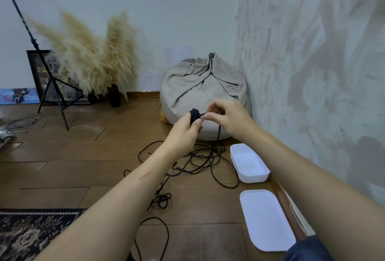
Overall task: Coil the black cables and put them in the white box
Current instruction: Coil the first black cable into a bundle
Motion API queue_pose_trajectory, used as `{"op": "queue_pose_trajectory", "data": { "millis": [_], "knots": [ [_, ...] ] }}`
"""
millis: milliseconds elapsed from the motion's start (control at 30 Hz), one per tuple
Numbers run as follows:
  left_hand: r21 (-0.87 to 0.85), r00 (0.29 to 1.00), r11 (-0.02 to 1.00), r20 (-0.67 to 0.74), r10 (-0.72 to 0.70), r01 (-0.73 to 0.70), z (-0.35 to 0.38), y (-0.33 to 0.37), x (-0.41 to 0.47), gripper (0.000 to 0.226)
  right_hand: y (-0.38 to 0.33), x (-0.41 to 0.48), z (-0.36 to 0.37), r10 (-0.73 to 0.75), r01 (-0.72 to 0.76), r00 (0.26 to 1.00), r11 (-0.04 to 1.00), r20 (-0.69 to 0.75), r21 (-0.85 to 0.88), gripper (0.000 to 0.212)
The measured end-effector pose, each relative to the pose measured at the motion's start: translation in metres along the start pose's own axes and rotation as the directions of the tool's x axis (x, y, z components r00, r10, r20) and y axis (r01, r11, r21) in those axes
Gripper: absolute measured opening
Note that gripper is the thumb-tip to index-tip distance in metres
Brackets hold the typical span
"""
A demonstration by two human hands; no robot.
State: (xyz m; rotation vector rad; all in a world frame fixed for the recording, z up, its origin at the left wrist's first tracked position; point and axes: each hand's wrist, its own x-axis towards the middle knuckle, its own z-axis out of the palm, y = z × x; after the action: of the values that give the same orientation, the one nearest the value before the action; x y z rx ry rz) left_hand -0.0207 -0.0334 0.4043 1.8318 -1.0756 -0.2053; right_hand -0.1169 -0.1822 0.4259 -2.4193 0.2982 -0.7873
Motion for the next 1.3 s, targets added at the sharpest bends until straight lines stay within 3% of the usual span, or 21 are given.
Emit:
{"op": "queue_pose_trajectory", "data": {
  "millis": [100, 233, 500, 633, 733, 833, 933, 1000, 1100, 1233, 1300],
  "knots": [
    [-0.013, 0.996, 0.999, -0.074, -0.052, 0.051, -0.005, -0.001, 0.0, 0.031, 0.011, -0.001, -0.003, 0.004, -0.01, 0.999, 0.991, -0.047, -0.132, 0.017],
    [0.019, 0.995, 0.999, -0.094, -0.045, 0.047, -0.007, -0.004, 0.001, 0.028, 0.015, -0.004, -0.003, 0.015, -0.009, 1.0, 0.966, 0.023, -0.26, 0.026],
    [0.061, 0.998, 0.998, -0.058, -0.019, 0.022, -0.002, 0.001, -0.004, 0.026, 0.007, -0.003, -0.004, 0.18, -0.113, 0.969, 0.934, 0.172, -0.339, 0.018],
    [0.079, 0.998, 0.997, -0.057, 0.014, -0.01, 0.001, 0.003, -0.004, 0.027, 0.007, -0.008, 0.0, 0.185, -0.129, 0.946, 0.968, 0.265, -0.216, 0.013],
    [0.089, 0.997, 0.996, -0.074, 0.002, 0.005, 0.001, 0.002, -0.003, 0.028, 0.008, -0.01, 0.004, 0.198, -0.166, 0.95, 0.975, 0.242, -0.147, 0.03],
    [0.085, 0.994, 0.995, -0.104, -0.036, 0.045, -0.001, 0.001, -0.003, 0.026, 0.006, -0.01, 0.003, 0.196, -0.203, 0.955, 0.979, 0.222, 0.009, 0.029],
    [0.09, 0.991, 0.994, -0.125, -0.051, 0.063, -0.004, -0.002, 0.0, 0.026, 0.002, -0.012, -0.001, 0.223, -0.285, 0.93, 0.939, 0.291, 0.192, 0.025],
    [0.075, 0.986, 0.993, -0.148, -0.082, 0.094, -0.007, -0.006, 0.001, 0.026, 0.004, -0.012, -0.001, 0.226, -0.286, 0.92, 0.945, 0.321, 0.156, 0.022],
    [0.055, 0.977, 0.989, -0.173, -0.127, 0.138, -0.013, -0.013, 0.002, 0.028, 0.013, -0.011, 0.0, 0.216, -0.228, 0.942, 0.974, 0.256, 0.016, 0.017],
    [0.03, 0.978, 0.99, -0.164, -0.13, 0.137, -0.013, -0.019, 0.003, 0.029, 0.016, -0.011, -0.001, 0.196, -0.204, 0.969, 0.978, 0.151, 0.037, 0.004],
    [-0.007, 0.983, 0.993, -0.14, -0.116, 0.116, -0.011, -0.017, 0.003, 0.027, 0.015, -0.011, 0.0, 0.186, -0.196, 0.97, 0.979, 0.155, 0.052, 0.011]
  ]
}}
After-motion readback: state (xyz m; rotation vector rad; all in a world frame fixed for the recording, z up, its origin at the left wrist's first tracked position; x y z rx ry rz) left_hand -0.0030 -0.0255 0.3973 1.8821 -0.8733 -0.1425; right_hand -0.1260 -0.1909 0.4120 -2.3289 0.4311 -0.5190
